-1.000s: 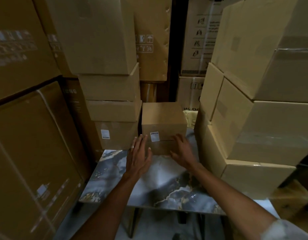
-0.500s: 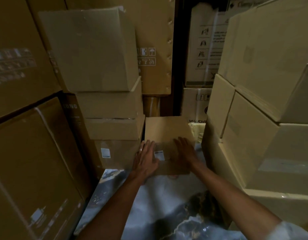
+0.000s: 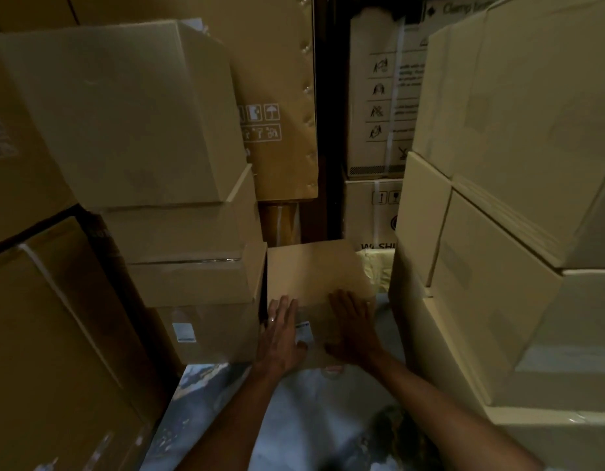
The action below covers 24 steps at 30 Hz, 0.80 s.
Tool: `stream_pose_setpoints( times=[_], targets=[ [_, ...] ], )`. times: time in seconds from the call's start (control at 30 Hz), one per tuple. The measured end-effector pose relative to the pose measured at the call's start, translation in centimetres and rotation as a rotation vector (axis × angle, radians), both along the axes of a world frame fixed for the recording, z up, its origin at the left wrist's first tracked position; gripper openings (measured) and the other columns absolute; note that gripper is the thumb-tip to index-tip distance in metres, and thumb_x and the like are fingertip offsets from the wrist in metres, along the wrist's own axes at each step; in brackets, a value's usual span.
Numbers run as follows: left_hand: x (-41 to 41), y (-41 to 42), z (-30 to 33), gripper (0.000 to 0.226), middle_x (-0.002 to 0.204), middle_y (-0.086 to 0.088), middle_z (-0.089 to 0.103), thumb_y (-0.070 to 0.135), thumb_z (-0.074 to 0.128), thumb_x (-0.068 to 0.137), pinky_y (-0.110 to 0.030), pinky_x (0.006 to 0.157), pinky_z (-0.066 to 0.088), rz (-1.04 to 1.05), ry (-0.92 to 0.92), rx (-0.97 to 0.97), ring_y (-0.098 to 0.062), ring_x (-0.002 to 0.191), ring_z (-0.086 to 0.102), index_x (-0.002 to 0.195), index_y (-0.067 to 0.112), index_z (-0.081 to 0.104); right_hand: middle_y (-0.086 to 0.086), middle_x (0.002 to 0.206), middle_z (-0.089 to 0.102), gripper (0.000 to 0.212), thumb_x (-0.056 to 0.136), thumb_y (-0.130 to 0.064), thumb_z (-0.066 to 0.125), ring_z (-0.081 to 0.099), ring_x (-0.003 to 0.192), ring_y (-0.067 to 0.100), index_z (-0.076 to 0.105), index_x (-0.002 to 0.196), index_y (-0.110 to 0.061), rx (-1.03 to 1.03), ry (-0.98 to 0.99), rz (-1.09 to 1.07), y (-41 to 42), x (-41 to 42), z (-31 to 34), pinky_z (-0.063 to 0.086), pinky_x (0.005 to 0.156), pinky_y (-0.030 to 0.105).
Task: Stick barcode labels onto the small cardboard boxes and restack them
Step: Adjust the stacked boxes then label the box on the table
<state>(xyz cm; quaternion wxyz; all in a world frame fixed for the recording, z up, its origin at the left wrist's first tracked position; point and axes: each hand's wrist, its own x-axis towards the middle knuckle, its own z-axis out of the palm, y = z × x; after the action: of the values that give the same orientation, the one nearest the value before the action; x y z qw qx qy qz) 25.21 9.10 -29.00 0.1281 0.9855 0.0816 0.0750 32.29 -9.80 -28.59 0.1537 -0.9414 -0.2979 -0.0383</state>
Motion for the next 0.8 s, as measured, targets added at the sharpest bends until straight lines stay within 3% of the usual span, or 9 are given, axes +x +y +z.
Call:
stream_pose_setpoints(
  times=[0.13, 0.3, 0.4, 0.5, 0.67, 0.8],
  targets=[
    [-1.6, -1.4, -0.8, 0.106, 0.171, -0.004, -0.007, 0.035, 0.071, 0.084, -0.046, 0.125, 0.021, -0.003, -0.051, -0.013, -0.028, 0.157, -0.014, 0.163, 0.018, 0.002, 0.01, 0.169, 0.009, 0.121, 0.069, -0.049, 0.077, 0.003, 0.155, 0.033, 0.003, 0.161, -0.023, 0.071, -0.053, 0.04, -1.1, -1.3, -1.8, 0.014, 0.121, 0.063],
    [-5.3, -2.8, -2.6, 0.108, 0.172, -0.006, -0.003, 0.036, 0.068, 0.076, -0.052, 0.122, 0.028, -0.012, -0.145, -0.001, -0.029, 0.157, -0.013, 0.163, 0.014, 0.008, 0.013, 0.166, 0.019, 0.12, 0.065, -0.049, 0.077, 0.01, 0.154, 0.035, 0.012, 0.161, -0.017, 0.109, -0.11, 0.044, -2.6, -4.9, -3.4, 0.024, 0.117, 0.067],
    [-8.5, -4.6, -4.0, 0.109, 0.171, -0.002, -0.009, 0.029, 0.067, 0.075, -0.054, 0.121, 0.027, 0.018, -0.163, -0.004, -0.026, 0.157, -0.015, 0.164, 0.019, 0.004, 0.011, 0.168, 0.011, 0.114, 0.072, -0.044, 0.072, 0.001, 0.155, 0.031, 0.008, 0.162, -0.019, 0.101, -0.119, 0.025, -3.8, -8.3, -4.3, 0.017, 0.12, 0.064],
    [-11.7, -6.6, -5.7, 0.103, 0.172, -0.007, 0.003, 0.032, 0.071, 0.076, -0.059, 0.121, 0.024, 0.035, -0.215, 0.0, -0.03, 0.158, -0.002, 0.163, 0.016, 0.018, 0.007, 0.17, -0.001, 0.111, 0.075, -0.044, 0.067, -0.005, 0.156, 0.03, 0.004, 0.163, -0.02, 0.082, -0.102, -0.012, -4.8, -11.7, -5.5, 0.006, 0.121, 0.062],
    [-16.5, -10.3, -8.3, 0.093, 0.172, -0.005, 0.008, 0.049, 0.058, 0.082, -0.056, 0.119, 0.027, 0.116, -0.184, -0.069, -0.027, 0.158, 0.012, 0.163, 0.021, 0.021, 0.015, 0.161, 0.033, 0.098, 0.071, -0.053, 0.066, 0.023, 0.15, 0.035, 0.031, 0.155, -0.016, 0.113, -0.083, -0.011, -6.6, -16.8, -7.5, 0.026, 0.113, 0.07],
    [-18.6, -11.9, -8.4, 0.089, 0.171, -0.007, 0.009, 0.055, 0.059, 0.086, -0.059, 0.117, 0.028, 0.142, -0.235, -0.097, -0.031, 0.157, 0.014, 0.162, 0.021, 0.026, 0.016, 0.16, 0.036, 0.09, 0.08, -0.064, 0.053, 0.03, 0.148, 0.039, 0.038, 0.154, -0.014, 0.17, -0.096, 0.0, -7.4, -19.0, -7.8, 0.03, 0.114, 0.064]
  ],
)
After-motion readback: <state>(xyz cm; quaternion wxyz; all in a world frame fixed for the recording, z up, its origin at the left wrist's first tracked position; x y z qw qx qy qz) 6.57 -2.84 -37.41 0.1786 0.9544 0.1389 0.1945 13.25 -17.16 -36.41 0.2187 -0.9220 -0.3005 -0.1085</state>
